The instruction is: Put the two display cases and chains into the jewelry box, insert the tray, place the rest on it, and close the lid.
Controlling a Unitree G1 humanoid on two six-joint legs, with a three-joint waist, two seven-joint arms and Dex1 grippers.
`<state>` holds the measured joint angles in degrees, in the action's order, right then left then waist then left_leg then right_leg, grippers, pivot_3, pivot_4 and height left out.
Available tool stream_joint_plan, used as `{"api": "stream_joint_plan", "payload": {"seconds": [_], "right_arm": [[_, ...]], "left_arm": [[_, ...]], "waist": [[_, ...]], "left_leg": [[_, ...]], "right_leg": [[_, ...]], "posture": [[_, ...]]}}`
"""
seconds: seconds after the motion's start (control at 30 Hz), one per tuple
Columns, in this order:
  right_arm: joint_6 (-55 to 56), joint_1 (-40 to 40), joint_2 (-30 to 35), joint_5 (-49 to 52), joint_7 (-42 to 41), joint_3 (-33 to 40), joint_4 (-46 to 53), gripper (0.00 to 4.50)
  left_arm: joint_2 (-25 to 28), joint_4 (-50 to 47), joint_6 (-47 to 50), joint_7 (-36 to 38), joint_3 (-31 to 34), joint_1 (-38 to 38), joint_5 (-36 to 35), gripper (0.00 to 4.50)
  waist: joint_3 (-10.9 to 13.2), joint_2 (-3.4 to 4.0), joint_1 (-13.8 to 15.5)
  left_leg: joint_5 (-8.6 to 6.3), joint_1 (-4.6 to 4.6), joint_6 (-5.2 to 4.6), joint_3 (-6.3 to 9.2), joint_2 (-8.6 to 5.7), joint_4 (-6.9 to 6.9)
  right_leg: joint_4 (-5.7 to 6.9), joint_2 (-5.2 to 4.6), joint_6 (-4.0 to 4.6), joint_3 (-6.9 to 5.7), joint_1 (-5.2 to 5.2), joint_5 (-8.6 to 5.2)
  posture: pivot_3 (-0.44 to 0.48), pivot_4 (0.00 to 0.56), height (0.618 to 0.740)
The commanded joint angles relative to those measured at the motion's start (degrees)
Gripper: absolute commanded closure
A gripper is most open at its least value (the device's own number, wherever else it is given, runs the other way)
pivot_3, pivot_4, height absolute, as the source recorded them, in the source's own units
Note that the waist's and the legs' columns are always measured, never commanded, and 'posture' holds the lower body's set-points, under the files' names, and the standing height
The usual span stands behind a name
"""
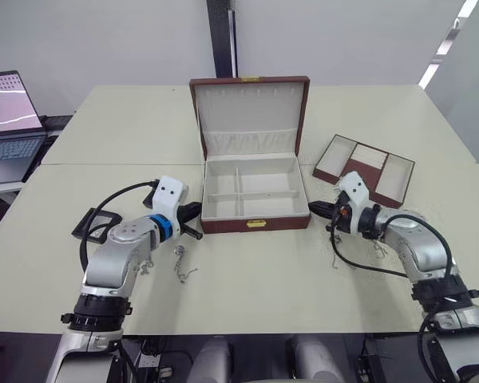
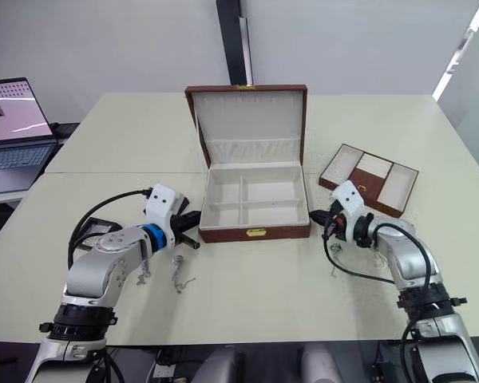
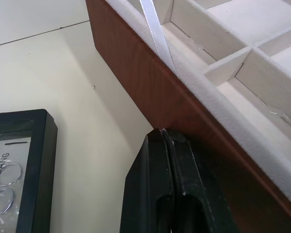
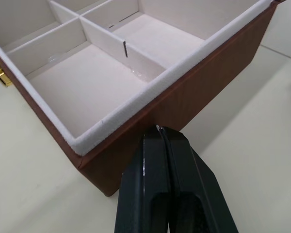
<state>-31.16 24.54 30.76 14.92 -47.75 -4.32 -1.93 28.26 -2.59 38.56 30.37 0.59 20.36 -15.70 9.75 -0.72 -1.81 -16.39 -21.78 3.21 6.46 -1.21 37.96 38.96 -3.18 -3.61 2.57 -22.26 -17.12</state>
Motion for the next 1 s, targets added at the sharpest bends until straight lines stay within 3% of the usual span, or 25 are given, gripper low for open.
{"api": "stream_joint_plan", "payload": {"seconds": [0.03, 0.67, 0.9, 1.0], "right_arm": [[-2.1, -1.94, 0.02, 2.77, -2.25, -0.94, 6.0, 4.47], [-2.48, -3.7, 0.29, 2.29, -0.54, 1.98, 6.4, 4.47], [-1.37, -3.71, 2.78, 3.83, -1.39, 6.06, 4.38, 4.47], [0.02, -4.19, 4.1, 5.65, -2.14, 9.82, 3.39, 4.47]], "left_arm": [[-1.4, -1.64, -0.63, 2.31, -2.43, 0.27, -0.78, 4.5], [-0.14, -2.4, -0.6, 3.82, -1.42, -1.47, -0.21, 4.5], [3.65, -1.87, -2.16, 5.72, 3.69, -3.15, -1.55, 4.5], [7.17, -2.32, -2.25, 8.38, 9.27, -4.53, -4.55, 4.5]], "waist": [[0.0, -0.01, 0.07], [-0.01, -0.01, 0.03], [0.0, -0.01, 0.0], [0.0, -0.01, -0.08]], "left_leg": [[0.0, 0.0, 0.0, 0.02, 0.0, 0.0], [0.0, 0.02, 0.0, 0.01, 0.0, 0.0], [0.0, 0.0, 0.0, 0.02, 0.0, 0.0], [0.0, 0.0, -0.01, 0.02, 0.02, -0.01]], "right_leg": [[0.0, 0.0, 0.0, -0.02, 0.01, 0.0], [0.0, 0.0, 0.0, -0.01, 0.03, 0.0], [-0.01, 0.0, 0.0, -0.01, 0.01, 0.0], [-0.01, 0.01, 0.0, -0.03, 0.0, 0.0]], "posture": [[0.0, 0.15, 0.74], [0.0, 0.15, 0.74], [0.0, 0.15, 0.74], [0.0, 0.15, 0.74]]}}
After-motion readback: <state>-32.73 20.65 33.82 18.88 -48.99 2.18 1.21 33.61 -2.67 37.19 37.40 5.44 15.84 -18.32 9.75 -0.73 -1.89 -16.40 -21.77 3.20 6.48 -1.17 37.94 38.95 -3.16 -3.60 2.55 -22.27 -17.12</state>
